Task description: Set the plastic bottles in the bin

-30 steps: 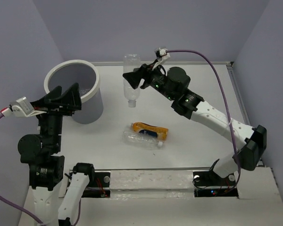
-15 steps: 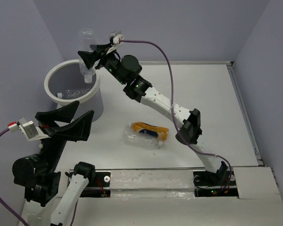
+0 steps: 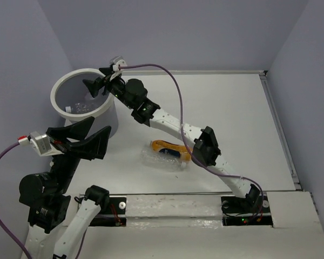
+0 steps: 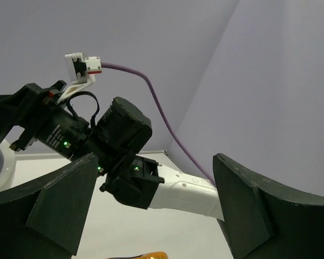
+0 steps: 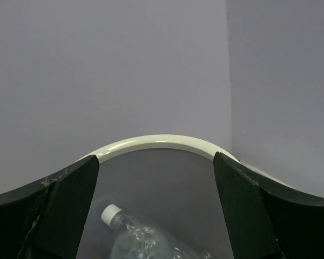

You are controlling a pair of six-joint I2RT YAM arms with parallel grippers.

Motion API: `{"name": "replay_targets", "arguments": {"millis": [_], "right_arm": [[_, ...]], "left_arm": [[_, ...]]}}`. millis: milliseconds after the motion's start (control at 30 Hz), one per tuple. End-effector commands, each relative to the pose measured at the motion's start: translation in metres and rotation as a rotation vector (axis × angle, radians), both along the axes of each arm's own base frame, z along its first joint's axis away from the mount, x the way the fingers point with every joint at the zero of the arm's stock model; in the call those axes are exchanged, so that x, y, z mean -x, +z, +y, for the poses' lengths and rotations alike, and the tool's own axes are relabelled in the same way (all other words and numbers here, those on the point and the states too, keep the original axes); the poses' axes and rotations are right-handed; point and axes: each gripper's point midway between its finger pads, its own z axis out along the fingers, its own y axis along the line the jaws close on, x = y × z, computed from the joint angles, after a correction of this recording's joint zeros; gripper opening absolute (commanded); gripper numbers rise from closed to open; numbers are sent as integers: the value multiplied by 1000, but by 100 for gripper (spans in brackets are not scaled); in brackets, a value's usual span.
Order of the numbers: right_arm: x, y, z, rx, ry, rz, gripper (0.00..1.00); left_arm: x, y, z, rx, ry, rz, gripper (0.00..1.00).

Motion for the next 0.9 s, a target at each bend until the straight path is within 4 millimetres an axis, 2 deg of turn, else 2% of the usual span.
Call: {"name": "replay_targets", "arguments": {"millis": [0, 33, 67, 133, 167, 200, 233, 267, 300, 333, 367, 400, 433, 467, 500, 533, 567, 600, 633, 700, 767, 800, 867], "right_arm": [[44, 111, -43, -104, 26, -137, 92], [41, 86, -39, -49, 24, -96, 90], [53, 113, -59, -72, 22, -104, 88], [56, 106, -76, -39, 14, -69, 79], [57, 89, -96, 2, 2, -18, 75], [56, 75, -109, 36, -3, 13, 71], [47, 60, -128, 70, -23, 45, 61], [46, 40, -142, 101, -30, 99, 56], [54, 1, -168, 178, -45, 177, 36], [47, -19, -193, 209, -81, 226, 29], [50, -44, -208, 250, -96, 282, 25], [67, -85, -230, 342, -92, 362, 22], [72, -104, -245, 383, -108, 402, 21], [77, -123, -258, 426, -139, 439, 20], [88, -148, -270, 499, -139, 494, 21], [99, -163, -280, 538, -137, 523, 23], [108, -177, -287, 591, -125, 546, 28], [117, -191, -294, 646, -96, 579, 34], [123, -197, -296, 675, -74, 580, 49], [139, -210, -291, 756, 56, 555, 62], [141, -210, -282, 784, 119, 530, 68], [144, -228, -278, 848, 168, 542, 72], [141, -237, -273, 891, 191, 557, 75]], "left_arm": [[-1, 6, -8, 2, -38, -19, 96], [-2, 5, -10, -2, -51, -14, 96], [-7, 1, -15, -11, -67, 6, 96], [-12, -6, -23, -24, -99, 36, 96], [-20, -12, -29, -28, -114, 72, 95], [-21, -16, -34, -38, -138, 88, 94], [-25, -21, -38, -47, -153, 107, 93], [-33, -29, -44, -61, -167, 141, 93], [-38, -40, -51, -72, -193, 174, 92], [-44, -48, -55, -78, -204, 203, 91], [-55, -67, -62, -92, -217, 263, 91], [-59, -76, -66, -94, -235, 290, 89], [-64, -87, -70, -100, -245, 321, 88], [-68, -98, -74, -106, -257, 355, 87], [-75, -121, -81, -119, -276, 419, 84], [-78, -125, -84, -110, -284, 424, 82], [-82, -142, -87, -121, -289, 469, 81], [-84, -151, -88, -125, -283, 492, 81], [-85, -161, -89, -130, -280, 525, 80], [-86, -186, -87, -139, -249, 617, 80], [-84, -203, -85, -125, -228, 694, 80], [-82, -212, -84, -120, -216, 736, 81], [-70, -232, -86, -127, -235, 833, 82]]}}
